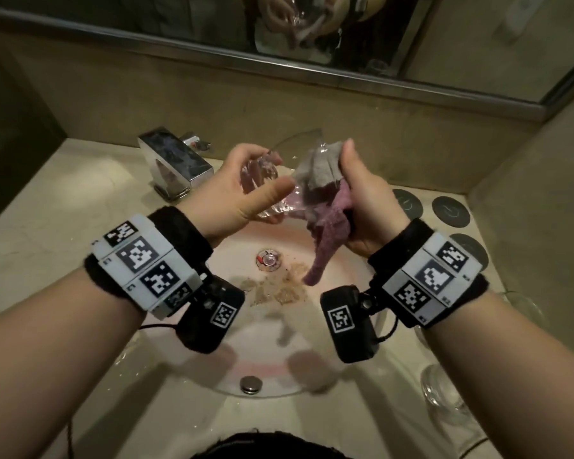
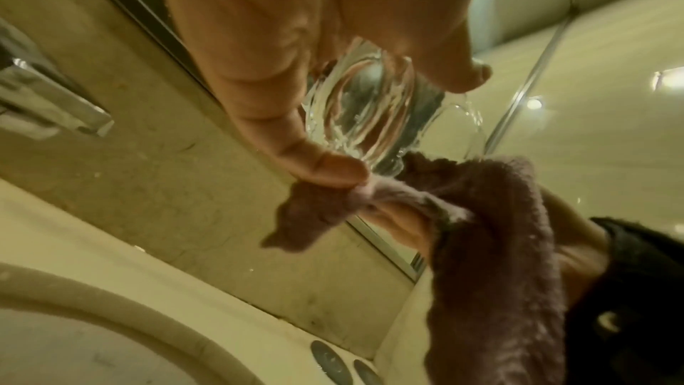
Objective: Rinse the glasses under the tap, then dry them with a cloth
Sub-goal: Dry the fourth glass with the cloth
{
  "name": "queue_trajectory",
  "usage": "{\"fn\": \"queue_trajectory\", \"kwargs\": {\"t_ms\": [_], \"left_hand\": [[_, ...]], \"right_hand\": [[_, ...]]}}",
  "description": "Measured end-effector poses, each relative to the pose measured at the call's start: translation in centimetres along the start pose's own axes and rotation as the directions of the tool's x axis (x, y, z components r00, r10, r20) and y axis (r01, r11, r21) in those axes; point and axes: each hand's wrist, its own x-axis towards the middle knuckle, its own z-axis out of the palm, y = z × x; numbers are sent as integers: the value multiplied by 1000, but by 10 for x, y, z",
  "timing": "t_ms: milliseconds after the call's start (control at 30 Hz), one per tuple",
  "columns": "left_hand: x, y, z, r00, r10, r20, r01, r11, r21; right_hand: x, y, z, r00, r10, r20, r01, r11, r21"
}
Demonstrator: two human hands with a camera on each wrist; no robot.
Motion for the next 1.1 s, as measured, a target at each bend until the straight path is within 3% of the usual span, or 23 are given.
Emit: {"fn": "queue_trajectory", "kwargs": {"t_ms": [100,233,367,467,533,633,800,867,1000,1100], "left_hand": [[3,-4,-8,995,5,-97,2,997,77],[3,-13,-14,959,-200,-199,169,973,-160],[-2,-21,-16,928,-343,-144,293,912,-286],[-6,-23,-16,914,-399,-69,344,854,-390],[-9,-24,-17,907,-419,-28,367,823,-434],[-13,-22,-18,896,-443,20,401,791,-461],[-21,-17,-19,883,-460,96,448,761,-470],[-23,-16,-20,883,-448,140,452,733,-508],[-24,-9,-19,884,-420,205,458,696,-553],[-26,-3,-17,883,-403,241,466,696,-545]], "right_hand": [[-2,4,-4,999,14,-30,-16,998,-60],[-5,0,-12,991,-87,-101,94,993,65],[-13,-11,-11,991,-126,32,116,968,222],[-14,-14,-8,981,-195,-10,195,979,62],[-17,-8,-2,967,-250,-56,240,960,-146],[-26,4,9,892,-451,-22,372,761,-531],[-25,15,16,751,-642,155,503,403,-765],[-24,14,16,726,-678,115,519,431,-738],[-31,14,20,769,-639,25,569,667,-481],[-39,17,20,802,-556,220,589,671,-450]]}}
